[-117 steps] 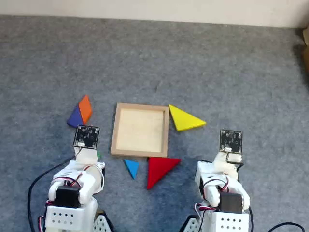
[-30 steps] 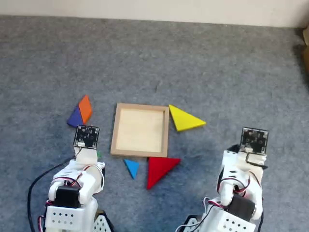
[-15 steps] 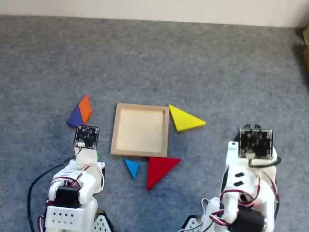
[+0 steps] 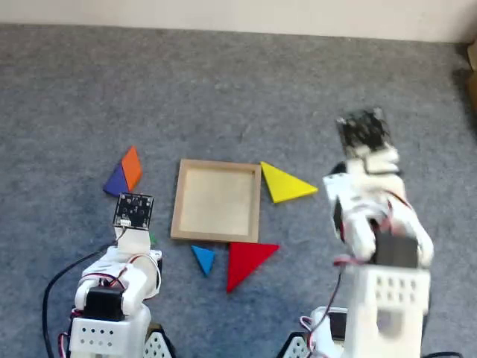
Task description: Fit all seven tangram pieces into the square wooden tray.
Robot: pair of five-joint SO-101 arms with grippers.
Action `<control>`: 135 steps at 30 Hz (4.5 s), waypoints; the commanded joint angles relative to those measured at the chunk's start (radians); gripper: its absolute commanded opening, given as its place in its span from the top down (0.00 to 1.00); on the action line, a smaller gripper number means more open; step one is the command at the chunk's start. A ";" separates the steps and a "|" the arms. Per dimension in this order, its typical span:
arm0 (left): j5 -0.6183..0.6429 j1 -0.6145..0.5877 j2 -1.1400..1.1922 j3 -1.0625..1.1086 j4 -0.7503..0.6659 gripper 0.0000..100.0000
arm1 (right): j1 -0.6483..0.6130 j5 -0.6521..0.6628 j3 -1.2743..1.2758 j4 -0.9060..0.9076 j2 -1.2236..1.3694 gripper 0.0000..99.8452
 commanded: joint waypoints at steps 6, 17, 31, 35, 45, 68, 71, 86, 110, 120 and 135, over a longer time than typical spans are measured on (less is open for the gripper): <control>0.005 0.004 -0.007 0.021 0.005 1.00 | -0.134 0.011 -0.174 -0.004 0.358 0.86; 0.005 0.004 -0.007 0.021 0.005 1.00 | -0.245 0.009 -0.397 0.002 0.745 0.79; 0.005 0.004 -0.007 0.021 0.005 1.00 | -0.308 0.012 -0.532 0.002 1.040 0.73; 0.005 0.004 -0.007 0.021 0.005 1.00 | -0.326 0.054 -0.542 -0.002 1.093 0.73; 0.005 0.004 -0.007 0.021 0.005 1.00 | -0.306 0.109 -0.544 -0.045 1.161 0.73; 0.005 0.001 -0.008 0.021 0.006 1.00 | -0.232 0.110 -0.544 -0.015 1.323 0.73; 0.005 0.001 -0.008 0.021 0.006 1.00 | -0.209 0.107 -0.590 0.050 1.325 0.73; 0.005 0.001 -0.008 0.021 0.006 1.00 | -0.185 -0.120 -0.630 0.246 1.320 0.73; 0.005 0.001 -0.008 0.021 0.006 1.00 | -0.085 -0.453 -0.677 0.246 1.317 0.73; 0.005 0.001 -0.008 0.021 0.006 1.00 | -0.105 -0.371 -0.584 0.226 1.081 0.66; 0.005 0.001 -0.008 0.021 0.006 1.00 | -0.191 -0.299 -0.262 0.051 0.986 0.66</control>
